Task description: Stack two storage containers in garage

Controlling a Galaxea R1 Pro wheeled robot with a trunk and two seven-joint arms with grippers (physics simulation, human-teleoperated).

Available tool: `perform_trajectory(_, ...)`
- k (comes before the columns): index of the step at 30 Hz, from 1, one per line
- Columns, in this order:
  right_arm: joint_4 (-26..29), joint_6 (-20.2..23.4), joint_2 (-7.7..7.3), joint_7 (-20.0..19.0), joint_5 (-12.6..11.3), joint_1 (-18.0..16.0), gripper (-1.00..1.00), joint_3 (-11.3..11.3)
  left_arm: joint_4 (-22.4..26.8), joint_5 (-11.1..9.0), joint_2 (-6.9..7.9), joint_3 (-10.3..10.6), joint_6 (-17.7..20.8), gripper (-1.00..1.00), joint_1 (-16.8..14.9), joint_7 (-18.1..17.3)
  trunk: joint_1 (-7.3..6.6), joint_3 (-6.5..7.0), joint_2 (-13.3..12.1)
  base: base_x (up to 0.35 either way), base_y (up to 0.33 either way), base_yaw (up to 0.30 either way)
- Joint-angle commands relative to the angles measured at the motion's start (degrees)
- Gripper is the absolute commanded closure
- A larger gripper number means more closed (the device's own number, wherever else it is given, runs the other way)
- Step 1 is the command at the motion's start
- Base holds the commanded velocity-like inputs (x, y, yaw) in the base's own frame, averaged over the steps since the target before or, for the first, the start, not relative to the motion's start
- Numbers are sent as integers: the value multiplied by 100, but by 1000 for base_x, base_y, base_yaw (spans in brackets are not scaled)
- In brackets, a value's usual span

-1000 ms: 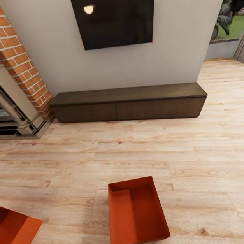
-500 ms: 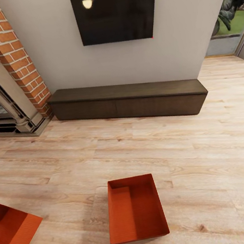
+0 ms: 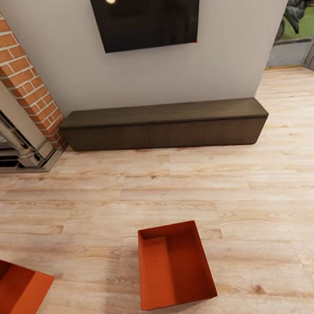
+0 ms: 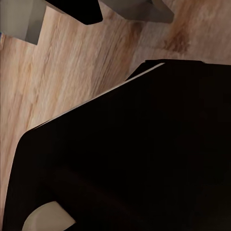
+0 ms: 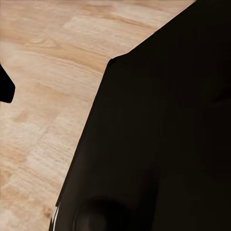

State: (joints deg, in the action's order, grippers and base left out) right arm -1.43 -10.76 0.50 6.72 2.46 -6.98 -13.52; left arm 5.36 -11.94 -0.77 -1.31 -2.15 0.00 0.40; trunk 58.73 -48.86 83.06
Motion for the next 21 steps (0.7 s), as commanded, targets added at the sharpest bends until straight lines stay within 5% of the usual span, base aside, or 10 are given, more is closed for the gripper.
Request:
perform_trajectory(1, -15, -22, 3, 27, 34, -5, -100, -25, 0, -27, -2, -14, -13, -100, 0, 4, 0, -4, 2, 0, 0, 0)
perform_trajectory(21, -15, -62, 6, 22, 44, -5, -100, -45, 9, -43, 4, -19, -13, -100, 0, 11, 0, -6, 2, 0, 0, 0)
